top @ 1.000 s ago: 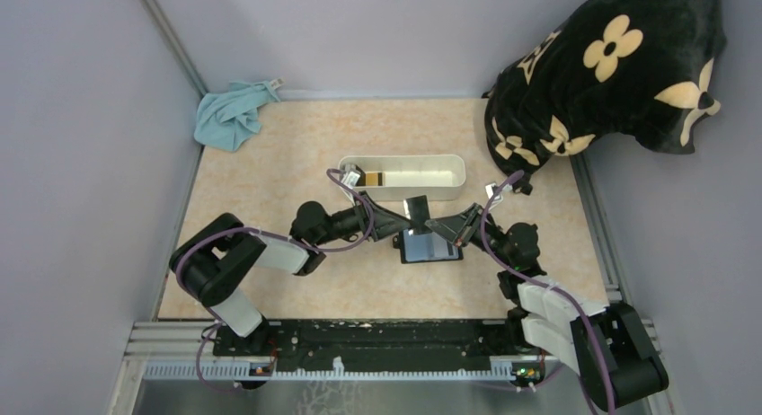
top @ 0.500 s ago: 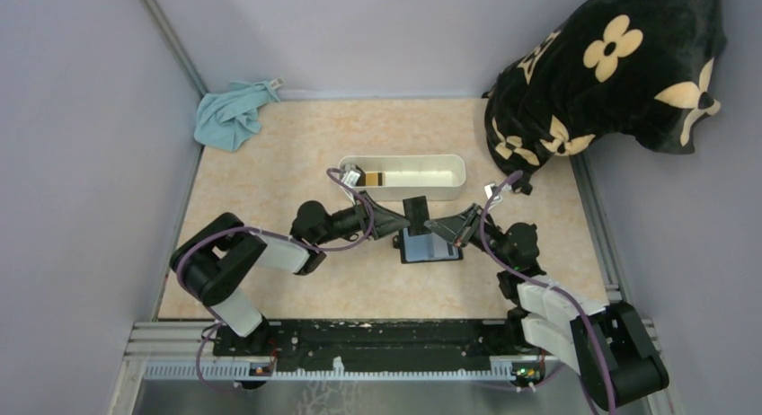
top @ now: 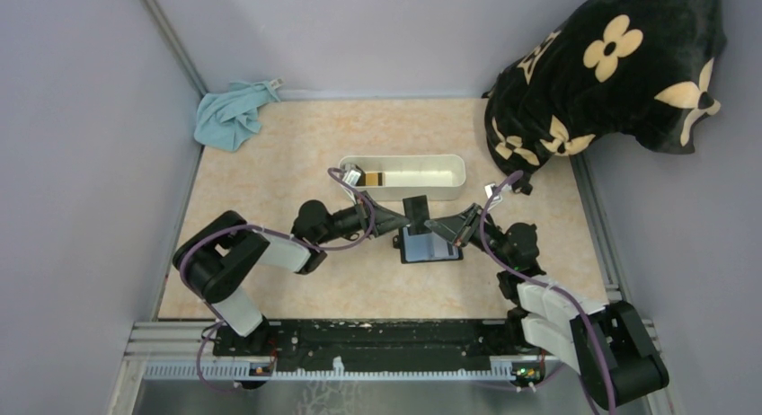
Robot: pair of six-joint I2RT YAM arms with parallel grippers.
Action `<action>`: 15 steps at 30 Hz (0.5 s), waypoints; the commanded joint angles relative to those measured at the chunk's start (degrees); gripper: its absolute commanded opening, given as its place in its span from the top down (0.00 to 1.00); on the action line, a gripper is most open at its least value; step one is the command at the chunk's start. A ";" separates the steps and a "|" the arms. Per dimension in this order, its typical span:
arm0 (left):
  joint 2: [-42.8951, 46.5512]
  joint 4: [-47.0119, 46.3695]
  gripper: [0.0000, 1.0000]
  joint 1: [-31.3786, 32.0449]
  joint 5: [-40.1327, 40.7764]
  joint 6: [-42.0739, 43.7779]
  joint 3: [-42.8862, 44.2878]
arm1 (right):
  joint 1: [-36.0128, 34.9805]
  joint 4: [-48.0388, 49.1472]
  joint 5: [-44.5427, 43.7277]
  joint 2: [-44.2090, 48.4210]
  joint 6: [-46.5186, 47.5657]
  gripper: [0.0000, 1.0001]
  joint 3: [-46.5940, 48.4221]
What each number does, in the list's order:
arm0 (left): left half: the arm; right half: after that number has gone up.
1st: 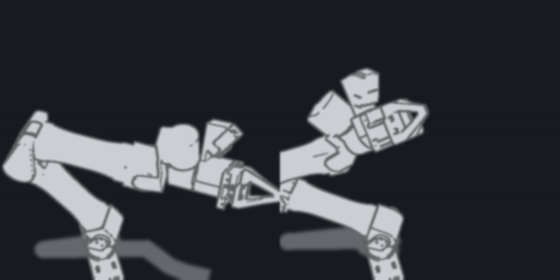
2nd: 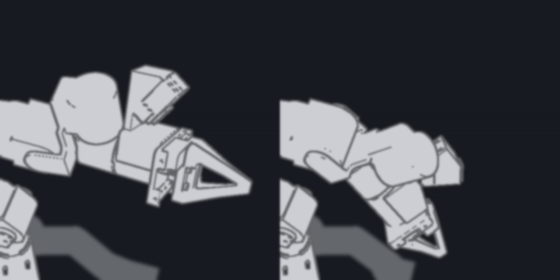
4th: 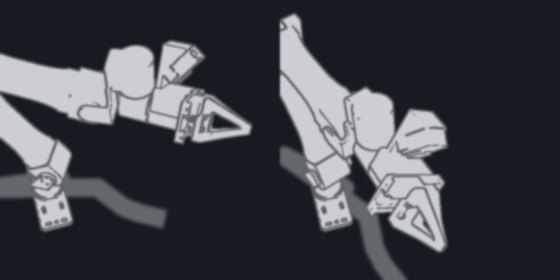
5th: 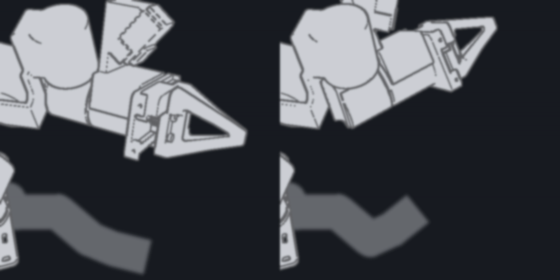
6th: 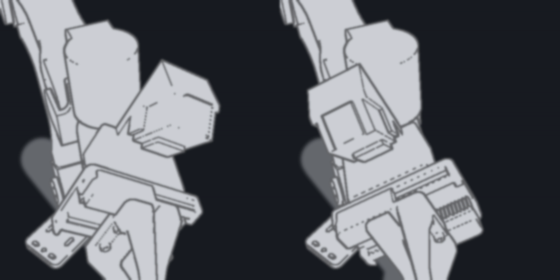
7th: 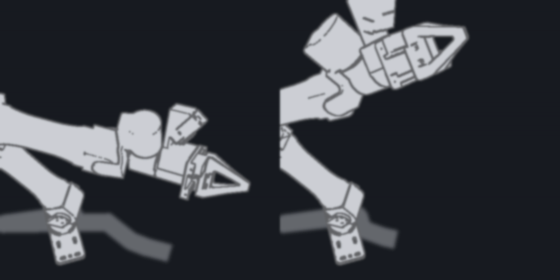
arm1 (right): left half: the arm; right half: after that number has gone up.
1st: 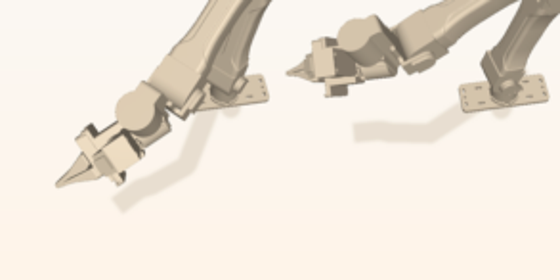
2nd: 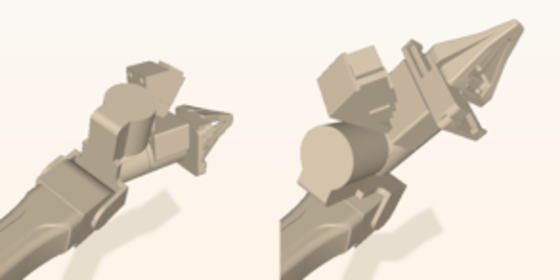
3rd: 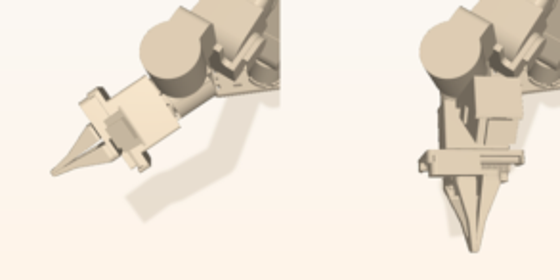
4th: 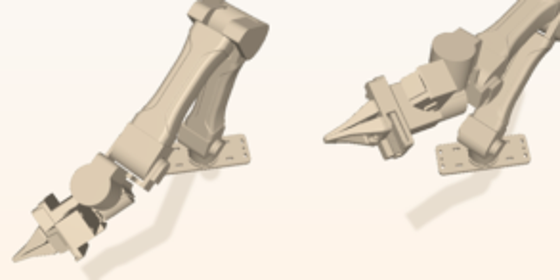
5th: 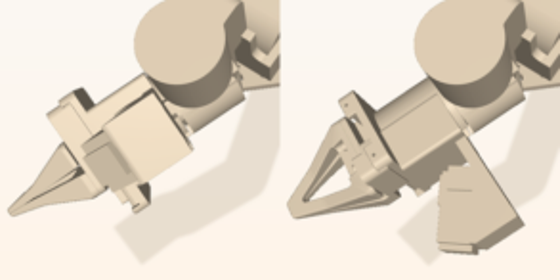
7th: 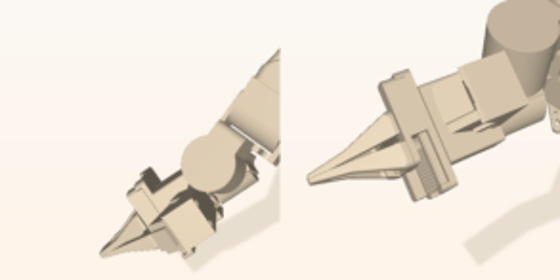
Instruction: Take the credit cards out of the card holder
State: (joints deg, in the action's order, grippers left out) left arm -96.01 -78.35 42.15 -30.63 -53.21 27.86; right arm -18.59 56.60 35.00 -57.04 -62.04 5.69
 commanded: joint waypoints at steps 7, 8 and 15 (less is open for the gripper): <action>1.26 7.70 1.00 -0.23 -3.98 4.34 4.21 | -0.57 1.41 -2.94 2.23 0.68 0.76 -0.06; 1.99 10.27 1.00 -0.72 -3.88 5.27 4.75 | -0.53 -0.27 -3.84 2.92 1.07 0.69 0.00; 9.15 31.66 1.00 -9.99 -5.31 12.57 9.86 | 0.89 -21.14 -13.22 13.44 6.75 0.53 -0.15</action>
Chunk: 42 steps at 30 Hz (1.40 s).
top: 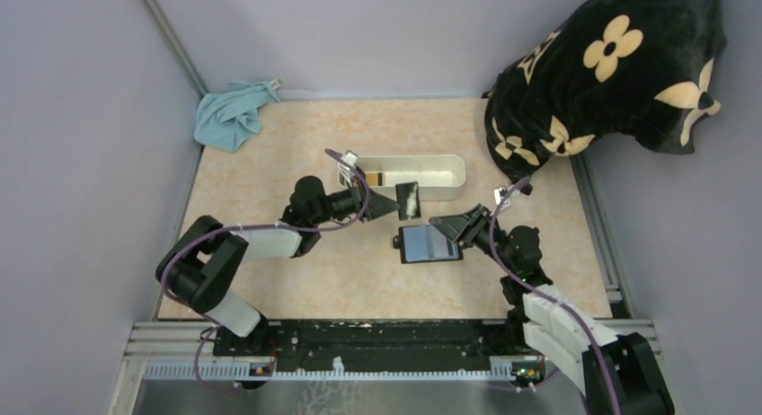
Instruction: Take the credit cards out of the card holder
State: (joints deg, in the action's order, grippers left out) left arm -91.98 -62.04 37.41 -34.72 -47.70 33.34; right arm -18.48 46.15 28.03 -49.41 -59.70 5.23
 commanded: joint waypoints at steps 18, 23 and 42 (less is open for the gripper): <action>-3.07 92.88 1.00 -14.40 24.01 30.41 51.74 | 3.30 -6.68 -7.05 -2.86 6.89 0.58 -2.72; -6.42 101.75 1.00 -14.42 24.66 28.09 55.98 | 4.82 -4.44 -4.20 -7.85 8.70 0.58 -1.85; -16.36 108.45 1.00 -14.51 27.18 29.88 62.60 | 5.48 -0.71 -2.89 -13.16 10.28 0.60 -3.04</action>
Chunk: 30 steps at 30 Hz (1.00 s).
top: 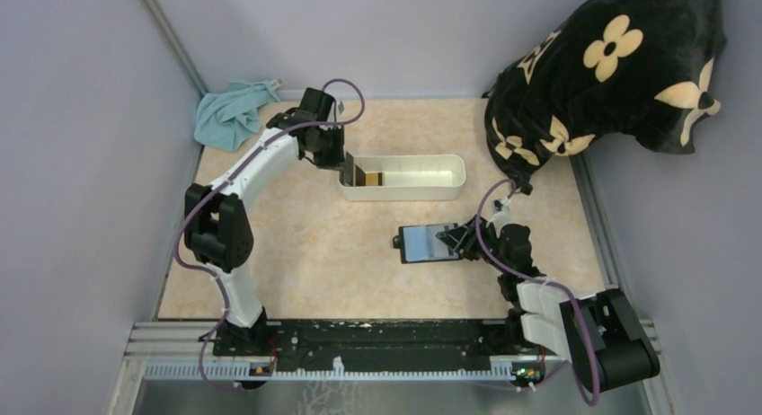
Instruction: Take the credit cards out of the card holder
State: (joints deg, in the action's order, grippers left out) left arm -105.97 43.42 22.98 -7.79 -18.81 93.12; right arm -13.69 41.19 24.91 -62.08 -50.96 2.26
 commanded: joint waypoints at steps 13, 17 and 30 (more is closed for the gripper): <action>-6.69 4.64 1.00 -0.08 0.79 0.72 6.55 | 1.53 5.31 0.33 -2.73 2.89 0.61 -0.48; -7.49 4.56 1.00 -0.05 -0.02 0.12 7.43 | 1.75 6.49 0.45 -3.79 2.88 0.61 -0.91; -8.06 3.74 1.00 -0.12 -2.29 -1.17 8.31 | 2.37 7.30 1.10 -4.71 3.06 0.62 -1.65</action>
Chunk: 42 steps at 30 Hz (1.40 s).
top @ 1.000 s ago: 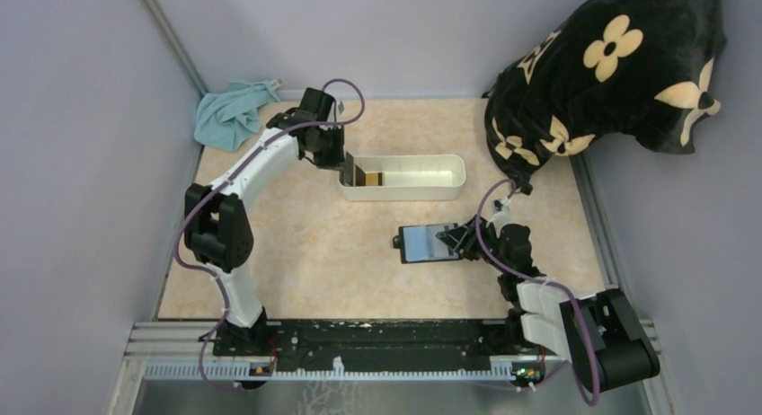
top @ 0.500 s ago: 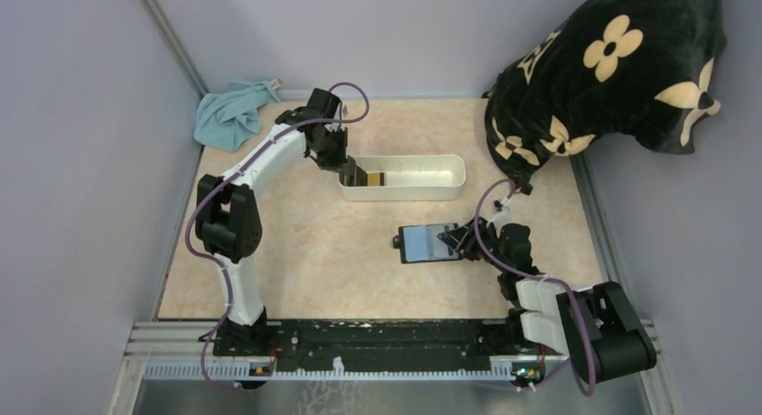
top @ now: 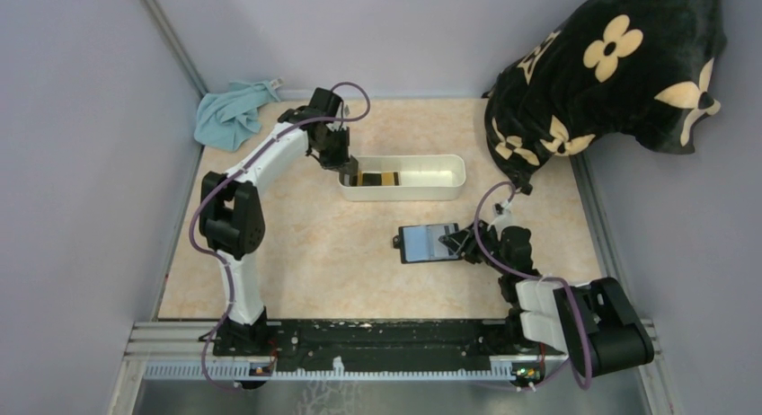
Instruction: Take the credit cards out of the card holder
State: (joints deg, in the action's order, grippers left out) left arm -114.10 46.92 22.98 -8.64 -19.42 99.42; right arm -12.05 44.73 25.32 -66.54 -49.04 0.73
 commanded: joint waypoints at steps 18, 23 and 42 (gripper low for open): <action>-3.42 -1.48 0.86 -0.05 1.01 -1.53 1.02 | 0.72 3.17 0.74 0.11 1.36 0.62 -1.04; -2.73 -0.97 0.81 -0.07 4.46 -1.39 -0.17 | 0.76 2.84 0.70 0.35 1.31 0.62 -1.00; 25.15 -41.82 1.00 15.21 -4.41 -4.01 -29.84 | 0.72 -32.52 -9.86 20.57 13.60 1.00 9.69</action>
State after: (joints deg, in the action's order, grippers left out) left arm -89.67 20.10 30.50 -6.79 -21.41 75.81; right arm -11.81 22.11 20.47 -45.78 -40.58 5.82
